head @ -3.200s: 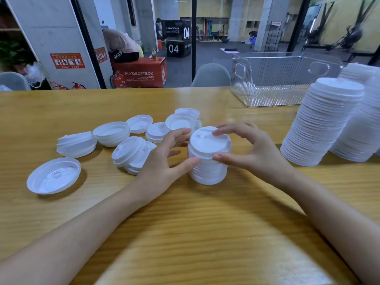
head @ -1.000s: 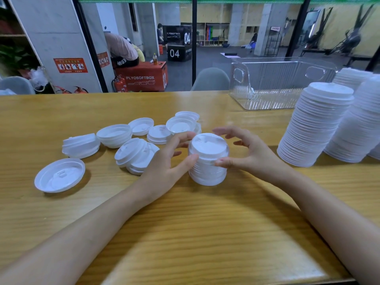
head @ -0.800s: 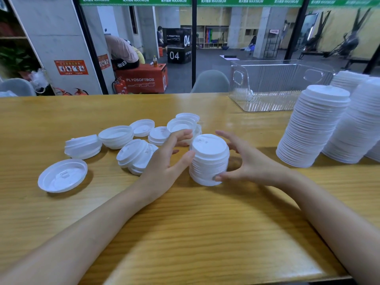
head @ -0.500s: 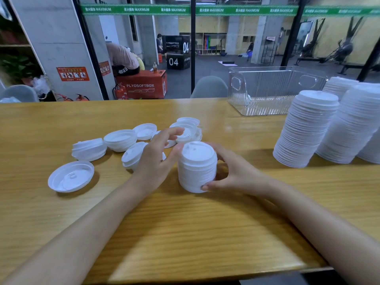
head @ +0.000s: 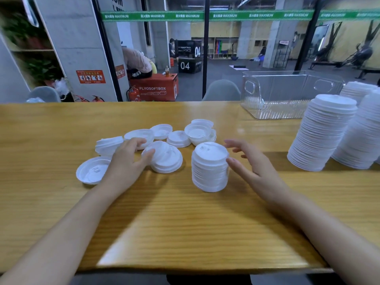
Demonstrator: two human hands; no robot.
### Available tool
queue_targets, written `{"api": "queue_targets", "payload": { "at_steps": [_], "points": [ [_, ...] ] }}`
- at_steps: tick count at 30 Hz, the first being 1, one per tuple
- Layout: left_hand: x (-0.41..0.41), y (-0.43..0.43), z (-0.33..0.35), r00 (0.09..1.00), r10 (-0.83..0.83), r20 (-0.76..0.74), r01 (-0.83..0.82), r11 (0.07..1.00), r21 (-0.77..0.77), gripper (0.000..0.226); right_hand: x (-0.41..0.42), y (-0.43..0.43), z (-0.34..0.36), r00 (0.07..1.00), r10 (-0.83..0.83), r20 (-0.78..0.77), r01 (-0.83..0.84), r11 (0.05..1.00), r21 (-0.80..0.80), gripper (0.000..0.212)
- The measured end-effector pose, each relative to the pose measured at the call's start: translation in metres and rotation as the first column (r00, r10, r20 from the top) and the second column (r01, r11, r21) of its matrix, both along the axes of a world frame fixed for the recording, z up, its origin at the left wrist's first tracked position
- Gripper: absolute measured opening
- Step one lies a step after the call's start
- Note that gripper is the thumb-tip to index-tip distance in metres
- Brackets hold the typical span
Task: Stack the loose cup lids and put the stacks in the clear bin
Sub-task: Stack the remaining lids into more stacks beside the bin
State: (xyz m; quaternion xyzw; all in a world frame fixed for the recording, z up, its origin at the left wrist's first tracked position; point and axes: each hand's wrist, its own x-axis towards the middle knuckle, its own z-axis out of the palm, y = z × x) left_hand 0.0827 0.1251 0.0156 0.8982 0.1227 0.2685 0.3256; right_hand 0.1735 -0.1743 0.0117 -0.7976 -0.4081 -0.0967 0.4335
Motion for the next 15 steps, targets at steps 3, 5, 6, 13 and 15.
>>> {"api": "queue_targets", "payload": {
  "at_steps": [3,5,6,13,15],
  "points": [
    [0.0019,-0.0002,-0.0015,0.995,0.025,-0.1,-0.028,0.999,-0.031,0.051,-0.0017,-0.0033,-0.0015,0.988,-0.002,0.152,0.012,0.998,-0.064,0.043],
    [0.0029,-0.0006,-0.0033,0.983,0.048,-0.178,-0.044,0.999,0.027,0.054,-0.0017,-0.0051,-0.0022,0.981,0.008,0.193,0.008,0.997,-0.08,0.043],
    [0.0029,-0.0011,-0.0039,0.977,0.059,-0.207,-0.049,0.997,0.054,0.054,-0.0012,-0.0054,-0.0029,0.982,0.014,0.189,0.001,0.997,-0.082,0.042],
    [0.006,0.0012,-0.005,0.988,0.056,-0.141,-0.052,0.998,0.031,0.045,0.001,-0.0038,-0.0067,0.985,0.047,0.165,-0.032,0.995,-0.09,0.048],
    [0.006,0.0016,-0.005,0.996,0.05,-0.075,-0.05,0.999,0.012,0.039,0.0008,-0.0045,-0.0069,0.987,0.036,0.158,-0.021,0.996,-0.092,0.049]
  ]
}}
